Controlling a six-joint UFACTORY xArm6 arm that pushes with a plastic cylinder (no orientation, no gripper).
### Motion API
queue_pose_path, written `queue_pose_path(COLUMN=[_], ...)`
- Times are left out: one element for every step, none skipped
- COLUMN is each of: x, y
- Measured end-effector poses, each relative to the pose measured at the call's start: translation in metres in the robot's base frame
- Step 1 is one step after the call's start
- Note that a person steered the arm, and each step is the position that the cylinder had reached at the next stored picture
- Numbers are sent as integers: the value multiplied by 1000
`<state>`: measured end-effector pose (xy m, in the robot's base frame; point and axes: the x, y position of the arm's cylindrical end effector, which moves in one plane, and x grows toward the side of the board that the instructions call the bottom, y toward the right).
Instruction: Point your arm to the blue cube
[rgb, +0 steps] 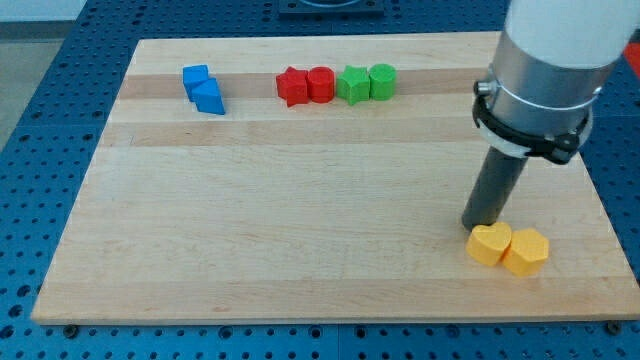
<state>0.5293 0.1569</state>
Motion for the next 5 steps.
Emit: queue_pose_path(x=[1,-25,-52,-68,-75], y=[5,-3,-39,-102,-167])
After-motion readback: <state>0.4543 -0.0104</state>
